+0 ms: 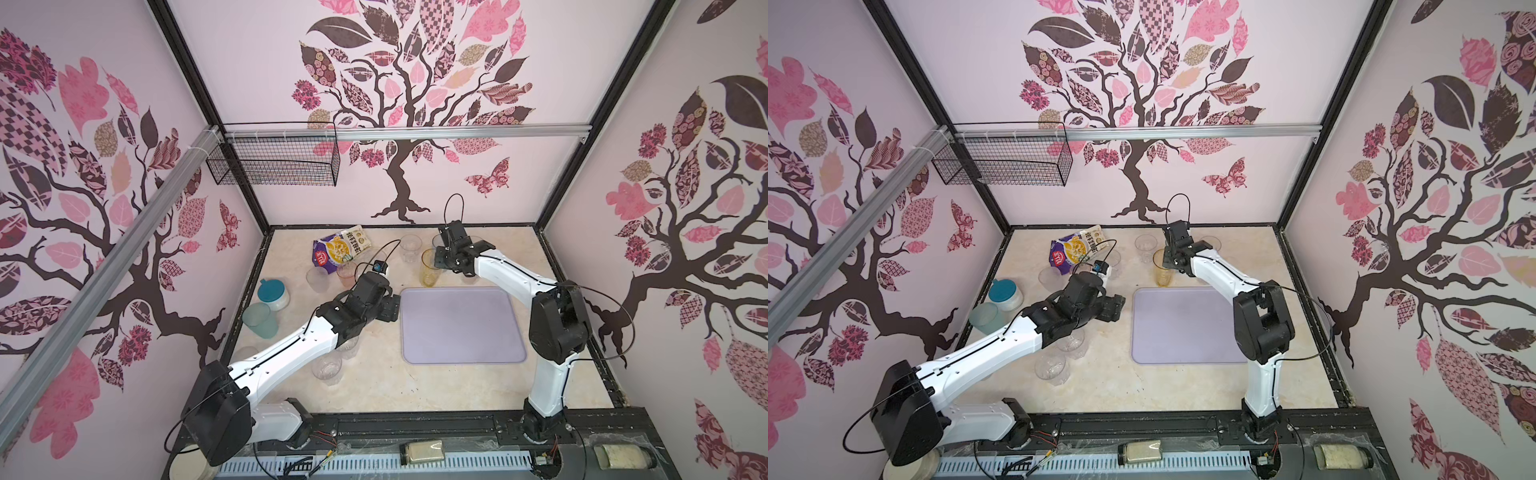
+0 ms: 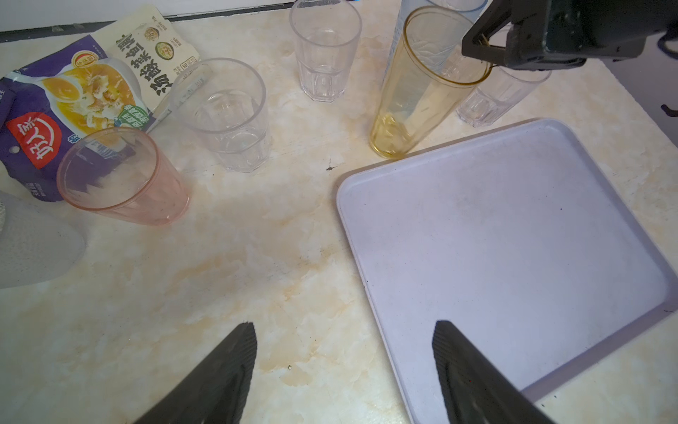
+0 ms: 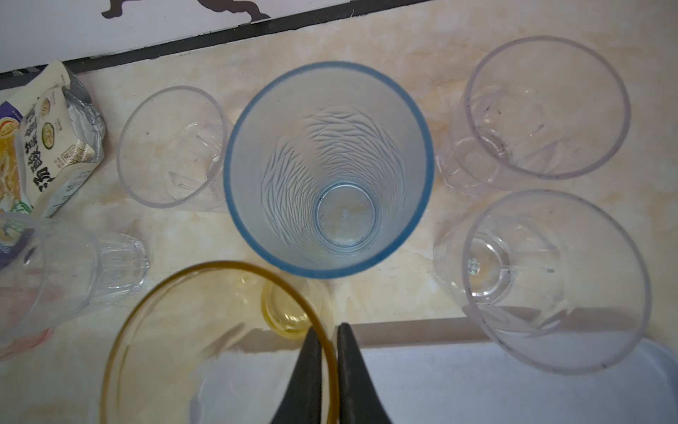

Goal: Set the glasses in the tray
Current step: 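Lower the right gripper onto the yellow glass rim and close it, then carry the yellow glass onto the tray corner nearest the glasses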

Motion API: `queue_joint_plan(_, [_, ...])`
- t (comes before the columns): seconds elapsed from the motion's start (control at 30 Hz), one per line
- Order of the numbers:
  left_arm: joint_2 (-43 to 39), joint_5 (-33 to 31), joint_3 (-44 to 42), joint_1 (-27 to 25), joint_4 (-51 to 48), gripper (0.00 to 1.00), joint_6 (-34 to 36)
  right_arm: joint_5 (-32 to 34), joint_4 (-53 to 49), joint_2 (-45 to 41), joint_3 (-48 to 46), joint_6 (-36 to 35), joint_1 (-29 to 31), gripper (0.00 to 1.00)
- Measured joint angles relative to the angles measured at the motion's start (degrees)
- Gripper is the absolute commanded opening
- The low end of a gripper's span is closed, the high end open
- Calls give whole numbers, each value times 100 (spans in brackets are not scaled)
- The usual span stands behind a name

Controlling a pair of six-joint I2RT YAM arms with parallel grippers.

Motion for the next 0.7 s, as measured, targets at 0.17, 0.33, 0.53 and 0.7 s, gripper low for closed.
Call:
queue_joint_plan(0.17, [-24,22,0,-4,15,78,-26,-15,-9,-4,2,-74,0,0])
queue_joint_plan(0.33, [-203,0,0,-9,17,78,-37,-153,-162,-20,68,-105,0,0])
queue_joint_plan(0.53, [-605,-361,0,15,15,78,210,-562,-553,-391,153,-122,24,0])
queue_joint_plan(0.7, [-890,-579,4,466,-160,79,522,-922,-1113,-859,667,-273,133,0])
